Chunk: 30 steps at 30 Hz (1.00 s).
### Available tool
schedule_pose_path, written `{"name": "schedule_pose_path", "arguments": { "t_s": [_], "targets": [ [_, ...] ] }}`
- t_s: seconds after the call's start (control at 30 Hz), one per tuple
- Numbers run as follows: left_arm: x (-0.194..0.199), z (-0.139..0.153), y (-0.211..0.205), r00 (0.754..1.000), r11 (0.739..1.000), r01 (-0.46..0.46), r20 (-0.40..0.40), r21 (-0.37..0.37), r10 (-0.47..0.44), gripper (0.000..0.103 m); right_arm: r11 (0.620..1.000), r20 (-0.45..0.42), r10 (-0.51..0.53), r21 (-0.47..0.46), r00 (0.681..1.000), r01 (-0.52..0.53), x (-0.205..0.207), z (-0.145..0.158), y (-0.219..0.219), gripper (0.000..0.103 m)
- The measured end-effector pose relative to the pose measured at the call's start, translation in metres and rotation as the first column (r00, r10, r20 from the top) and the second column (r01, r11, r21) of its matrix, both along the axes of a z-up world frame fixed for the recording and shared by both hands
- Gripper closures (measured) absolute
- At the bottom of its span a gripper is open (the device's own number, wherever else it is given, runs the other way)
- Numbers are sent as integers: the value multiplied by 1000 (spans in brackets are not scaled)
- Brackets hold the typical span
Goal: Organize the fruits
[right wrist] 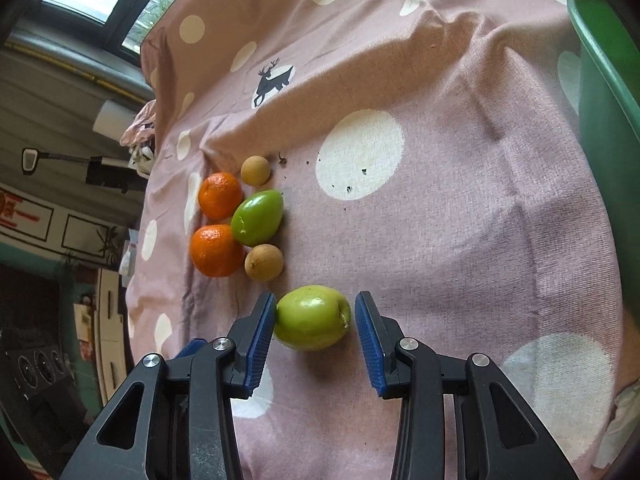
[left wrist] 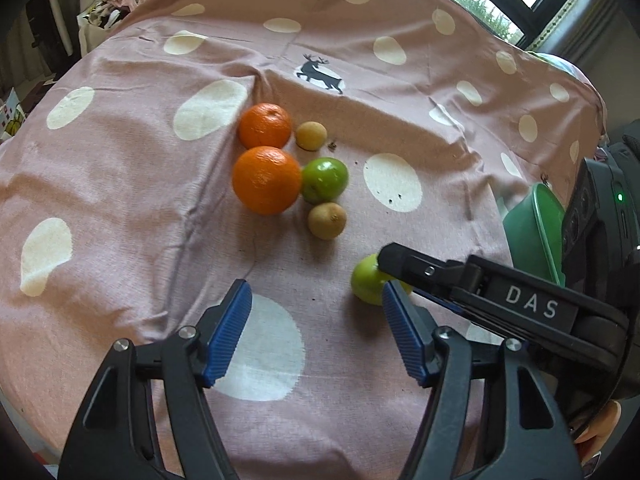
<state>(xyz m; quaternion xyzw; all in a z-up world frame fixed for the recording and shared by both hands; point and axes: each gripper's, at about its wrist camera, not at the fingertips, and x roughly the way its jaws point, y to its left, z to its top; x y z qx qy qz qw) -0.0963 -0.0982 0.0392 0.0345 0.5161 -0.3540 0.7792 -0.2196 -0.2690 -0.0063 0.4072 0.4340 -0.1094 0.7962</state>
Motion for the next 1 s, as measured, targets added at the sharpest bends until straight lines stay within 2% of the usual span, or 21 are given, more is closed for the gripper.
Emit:
{"name": "schedule_pose_path", "arguments": {
  "t_s": [0.23, 0.4, 0.47, 0.57, 0.63, 0.8, 1.0],
  "targets": [
    [-4, -14, -16, 1000, 999, 25, -12, 31, -25, 42, 1000, 14, 10, 4, 1000, -10, 2, -2, -2, 63],
    [-4, -20, -23, 998, 999, 45, -47, 0, -45, 44, 1000, 19, 18, 11, 1000, -19, 2, -3, -3, 63],
    [-5, -19, -24, 998, 999, 46, -38, -8, -46, 45, 999, 23, 26, 22, 999, -26, 3, -4, -3, 63],
    [-5, -20, -27, 998, 998, 55, -39, -21, -56, 48, 999, 27, 31, 17, 999, -31, 5, -4, -3, 63],
    [-5, -21, -27, 996, 997, 68, -49, -39, -70, 57, 999, 32, 34, 17, 999, -35, 5, -4, -2, 63],
    [-6, -22, -31, 993, 994, 93, -61, -65, -97, 70, 999, 38, 52, 4, 998, -53, 8, -3, 1, 64],
    [-10, -19, -31, 994, 993, 98, -39, -62, -101, 70, 999, 42, 48, -7, 998, -47, 7, -3, 2, 64]
  ]
}}
